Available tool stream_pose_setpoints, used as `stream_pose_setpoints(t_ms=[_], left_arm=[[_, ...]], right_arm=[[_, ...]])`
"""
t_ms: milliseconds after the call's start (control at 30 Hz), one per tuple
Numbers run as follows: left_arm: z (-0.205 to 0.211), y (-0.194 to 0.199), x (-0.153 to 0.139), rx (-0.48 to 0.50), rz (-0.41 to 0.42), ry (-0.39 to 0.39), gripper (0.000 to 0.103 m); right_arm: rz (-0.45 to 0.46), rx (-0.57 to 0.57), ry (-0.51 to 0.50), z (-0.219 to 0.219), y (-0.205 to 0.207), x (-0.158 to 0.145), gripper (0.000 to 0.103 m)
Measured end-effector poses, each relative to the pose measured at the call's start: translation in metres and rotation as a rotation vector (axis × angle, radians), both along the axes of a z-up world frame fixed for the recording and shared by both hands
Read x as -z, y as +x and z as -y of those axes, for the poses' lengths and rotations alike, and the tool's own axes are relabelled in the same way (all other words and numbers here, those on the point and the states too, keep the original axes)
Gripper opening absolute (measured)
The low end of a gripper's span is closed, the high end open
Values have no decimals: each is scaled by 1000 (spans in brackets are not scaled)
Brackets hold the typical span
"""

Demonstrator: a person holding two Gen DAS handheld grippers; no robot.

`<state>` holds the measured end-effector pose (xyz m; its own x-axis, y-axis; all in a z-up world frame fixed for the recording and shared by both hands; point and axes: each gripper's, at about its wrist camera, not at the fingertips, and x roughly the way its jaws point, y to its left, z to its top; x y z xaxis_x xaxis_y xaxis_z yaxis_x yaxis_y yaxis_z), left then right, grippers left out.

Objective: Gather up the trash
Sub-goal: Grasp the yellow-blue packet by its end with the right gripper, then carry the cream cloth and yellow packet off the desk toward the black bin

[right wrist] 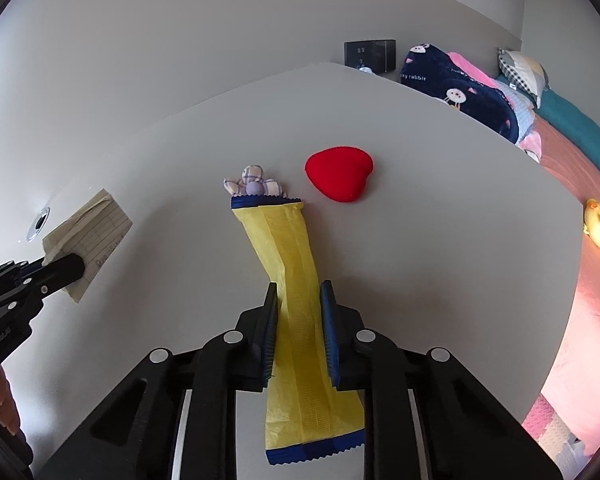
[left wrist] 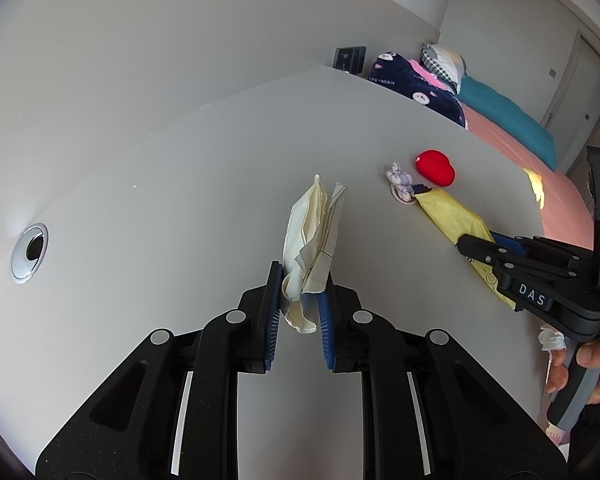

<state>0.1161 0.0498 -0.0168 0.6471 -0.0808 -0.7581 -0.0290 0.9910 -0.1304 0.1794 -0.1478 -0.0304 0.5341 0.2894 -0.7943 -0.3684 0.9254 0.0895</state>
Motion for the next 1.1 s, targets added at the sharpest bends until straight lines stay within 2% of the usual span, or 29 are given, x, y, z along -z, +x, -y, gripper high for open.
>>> stream_pose_setpoints(t_ms=[467,1100], left_arm=[[23,-8,-11,65,32,17,18],[115,-42,-28,227,76,74,18]], right_arm=[[13,20,69,25,-28,-19,21],[68,135,171,111,-89,-40,21]])
